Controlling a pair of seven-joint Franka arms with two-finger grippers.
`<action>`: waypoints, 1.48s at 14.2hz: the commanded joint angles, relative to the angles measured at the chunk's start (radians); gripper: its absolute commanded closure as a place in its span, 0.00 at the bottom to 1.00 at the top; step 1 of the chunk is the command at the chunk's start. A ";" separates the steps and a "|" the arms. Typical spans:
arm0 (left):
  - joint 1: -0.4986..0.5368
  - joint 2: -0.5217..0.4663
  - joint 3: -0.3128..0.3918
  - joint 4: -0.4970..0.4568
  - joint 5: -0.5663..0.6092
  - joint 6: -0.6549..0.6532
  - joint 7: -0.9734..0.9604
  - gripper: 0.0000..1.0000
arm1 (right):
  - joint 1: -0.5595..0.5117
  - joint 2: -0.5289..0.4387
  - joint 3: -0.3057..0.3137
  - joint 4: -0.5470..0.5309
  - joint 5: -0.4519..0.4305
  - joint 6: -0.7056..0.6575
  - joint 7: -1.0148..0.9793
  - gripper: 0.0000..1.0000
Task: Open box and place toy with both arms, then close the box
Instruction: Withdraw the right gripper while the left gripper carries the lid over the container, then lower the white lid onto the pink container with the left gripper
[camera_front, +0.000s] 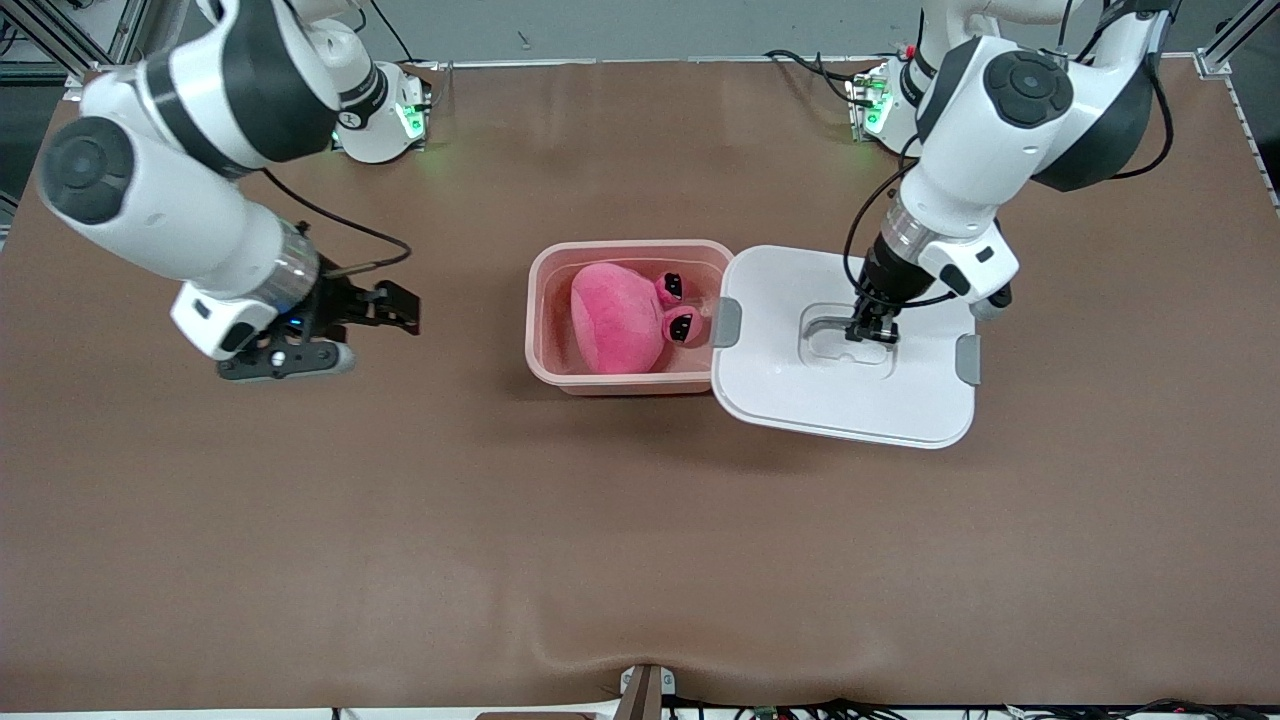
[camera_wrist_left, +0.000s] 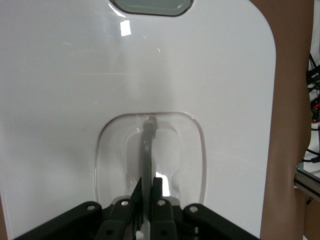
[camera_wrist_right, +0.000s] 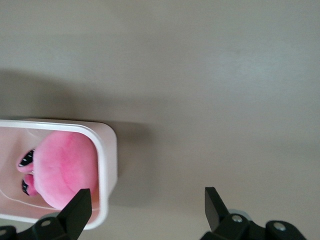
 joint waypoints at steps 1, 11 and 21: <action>0.001 0.013 -0.036 0.014 -0.016 0.015 -0.036 1.00 | -0.102 -0.064 0.021 -0.034 -0.029 -0.039 -0.098 0.00; -0.015 0.022 -0.205 0.109 -0.004 0.024 -0.238 1.00 | -0.337 -0.225 0.019 -0.016 -0.160 -0.183 -0.368 0.00; -0.101 0.176 -0.228 0.191 0.082 0.024 -0.482 1.00 | -0.386 -0.259 0.018 -0.011 -0.144 -0.255 -0.239 0.00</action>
